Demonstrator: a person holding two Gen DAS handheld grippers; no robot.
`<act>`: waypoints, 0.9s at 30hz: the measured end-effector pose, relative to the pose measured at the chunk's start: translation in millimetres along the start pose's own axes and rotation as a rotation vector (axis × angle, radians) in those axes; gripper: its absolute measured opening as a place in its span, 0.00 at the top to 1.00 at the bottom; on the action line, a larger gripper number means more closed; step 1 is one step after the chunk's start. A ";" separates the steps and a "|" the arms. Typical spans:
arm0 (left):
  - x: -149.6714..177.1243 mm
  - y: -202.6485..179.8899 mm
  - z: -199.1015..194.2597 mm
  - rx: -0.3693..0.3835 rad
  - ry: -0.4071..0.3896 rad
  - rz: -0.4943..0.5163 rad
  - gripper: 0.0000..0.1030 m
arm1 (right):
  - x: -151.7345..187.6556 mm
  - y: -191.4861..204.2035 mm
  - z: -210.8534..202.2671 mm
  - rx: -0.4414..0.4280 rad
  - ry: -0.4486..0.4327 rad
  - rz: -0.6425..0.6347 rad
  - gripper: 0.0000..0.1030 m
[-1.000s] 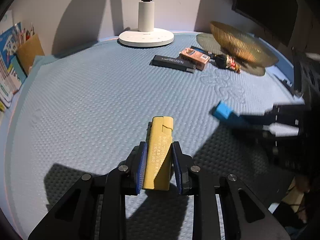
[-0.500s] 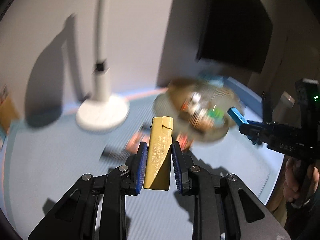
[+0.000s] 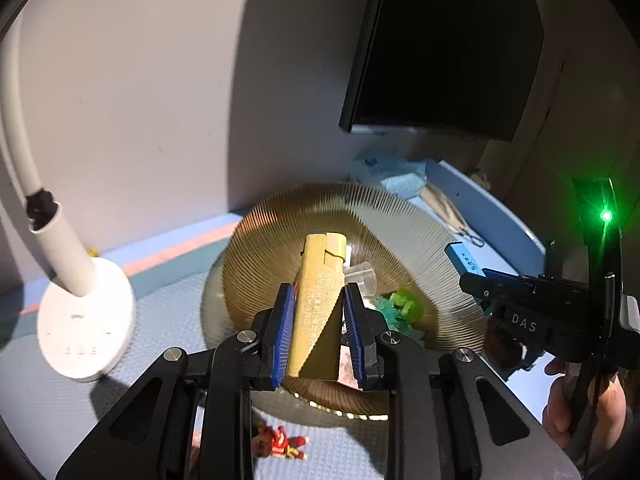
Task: Organize rigid objects
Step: 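Carry the highlighter and lighter over the amber bowl and open both tools, then move back to the mat and grasp the pink box with the right tool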
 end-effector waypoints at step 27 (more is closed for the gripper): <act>24.4 70.6 -132.3 -0.067 -0.167 -0.186 0.33 | 10.0 36.1 -82.6 -0.219 -0.170 0.033 0.45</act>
Point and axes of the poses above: each gripper's, at about its wrist camera, not at the fingertips, and z roughly the way its jaws point, y to its left, x to its underside, the point moved 8 cm from there along z, roughly the way its jaws point, and after that the axes turned 3 degrees about z, right-handed, at the moved point
